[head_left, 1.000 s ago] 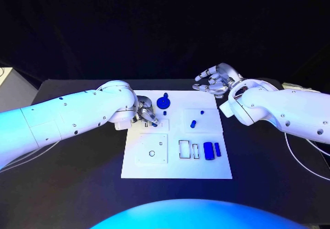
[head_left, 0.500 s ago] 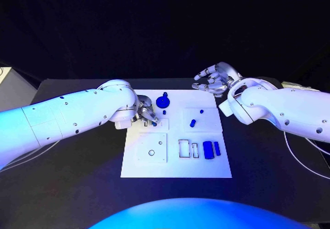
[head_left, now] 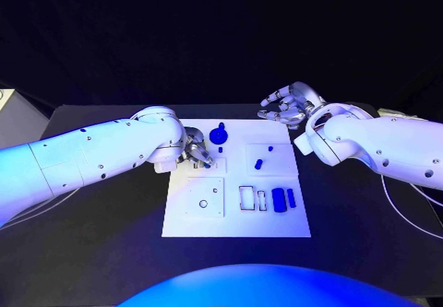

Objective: Assemble the parts on the task board

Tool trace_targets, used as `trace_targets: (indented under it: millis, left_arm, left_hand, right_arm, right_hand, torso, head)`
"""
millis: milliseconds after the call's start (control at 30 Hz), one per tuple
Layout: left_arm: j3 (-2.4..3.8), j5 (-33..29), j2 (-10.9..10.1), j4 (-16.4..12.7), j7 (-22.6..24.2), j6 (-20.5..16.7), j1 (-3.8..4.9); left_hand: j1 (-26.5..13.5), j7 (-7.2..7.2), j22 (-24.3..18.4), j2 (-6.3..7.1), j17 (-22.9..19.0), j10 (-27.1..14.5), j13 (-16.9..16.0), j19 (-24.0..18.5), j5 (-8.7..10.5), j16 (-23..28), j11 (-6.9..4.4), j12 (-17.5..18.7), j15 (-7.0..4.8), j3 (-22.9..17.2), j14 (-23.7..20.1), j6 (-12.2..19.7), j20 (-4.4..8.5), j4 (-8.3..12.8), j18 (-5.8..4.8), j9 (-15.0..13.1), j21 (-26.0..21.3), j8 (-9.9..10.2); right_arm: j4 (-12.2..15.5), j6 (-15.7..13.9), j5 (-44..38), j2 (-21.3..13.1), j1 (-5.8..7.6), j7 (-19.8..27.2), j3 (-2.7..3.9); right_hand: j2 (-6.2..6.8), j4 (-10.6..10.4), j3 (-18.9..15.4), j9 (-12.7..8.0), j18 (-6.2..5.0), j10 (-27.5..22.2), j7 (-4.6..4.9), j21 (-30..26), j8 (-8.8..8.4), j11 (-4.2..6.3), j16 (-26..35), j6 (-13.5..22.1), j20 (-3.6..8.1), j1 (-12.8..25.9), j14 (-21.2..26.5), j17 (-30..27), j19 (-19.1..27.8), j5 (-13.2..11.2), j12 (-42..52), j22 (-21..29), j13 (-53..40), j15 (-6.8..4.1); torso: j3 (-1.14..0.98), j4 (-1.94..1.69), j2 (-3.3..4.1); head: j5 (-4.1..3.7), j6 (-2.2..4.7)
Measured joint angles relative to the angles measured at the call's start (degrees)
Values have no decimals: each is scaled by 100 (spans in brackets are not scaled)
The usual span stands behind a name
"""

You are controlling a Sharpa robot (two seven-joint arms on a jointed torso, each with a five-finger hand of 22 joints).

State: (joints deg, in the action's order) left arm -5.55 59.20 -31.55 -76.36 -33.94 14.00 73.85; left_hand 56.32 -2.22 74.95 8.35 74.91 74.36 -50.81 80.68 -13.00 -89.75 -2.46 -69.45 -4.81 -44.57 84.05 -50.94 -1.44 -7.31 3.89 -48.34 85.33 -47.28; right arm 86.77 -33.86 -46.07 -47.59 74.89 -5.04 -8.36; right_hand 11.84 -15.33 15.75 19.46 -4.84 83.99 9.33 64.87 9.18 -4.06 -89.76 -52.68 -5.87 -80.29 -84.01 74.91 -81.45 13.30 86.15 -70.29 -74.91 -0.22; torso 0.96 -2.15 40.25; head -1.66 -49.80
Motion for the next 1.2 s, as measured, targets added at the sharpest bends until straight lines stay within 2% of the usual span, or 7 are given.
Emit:
trace_targets:
  millis: [433,600,867,1033,1200]
  left_arm:
    - [-7,10,12,6,-7,-4,0]
    - [-10,10,15,12,-9,-15,0]
    - [-15,10,6,25,-10,-52,-9]
    - [-17,13,-7,21,-10,-66,-13]
    - [-18,14,-26,4,-10,-85,-16]
  left_hand:
    - [-13,2,-1,-42,0,24,-3,20,22,0,-17,0,-41,53,0,-40,20,53,0,-10,3,0]
    - [-40,34,-1,-65,0,32,18,20,49,0,-10,0,-41,166,0,-74,20,166,0,-27,3,17]
    - [-254,138,-2,148,0,38,26,41,54,0,-23,1,-61,283,-21,-195,41,296,0,-34,3,70]
    - [-327,171,-2,221,0,18,26,41,46,0,-43,1,-61,539,-21,-228,41,137,1,-41,3,92]
    - [-327,154,-2,221,0,18,37,40,34,0,-43,-22,-60,718,-21,-209,41,13,0,-47,3,104]
  right_arm:
    - [2,3,-1,-4,0,0,0]
    - [2,3,-1,-5,0,0,0]
    - [1,3,-1,-9,0,1,0]
    - [0,3,-1,-13,0,2,0]
    - [-1,3,-1,-15,0,3,0]
  right_hand:
    - [0,0,0,0,0,0,0,0,0,0,0,0,20,0,0,0,20,0,0,12,1,0]
    - [0,0,0,0,0,0,0,0,0,0,0,0,22,0,0,0,22,0,0,12,1,0]
    - [0,0,0,0,0,0,0,-48,0,0,22,0,22,0,0,0,22,0,-45,45,-4,0]
    - [0,0,0,0,0,0,-1,-48,0,0,22,0,21,0,0,-1,21,0,-45,53,-3,0]
    - [0,0,0,1,0,0,-1,-87,0,0,22,0,0,0,0,-1,42,0,-45,66,-3,0]
  torso:
    - [3,-1,-1]
    - [3,1,-1]
    - [2,3,-1]
    - [2,3,1]
    - [2,3,2]
  head:
    - [-1,15]
    - [0,23]
    - [-7,32]
    - [-8,32]
    - [-12,29]
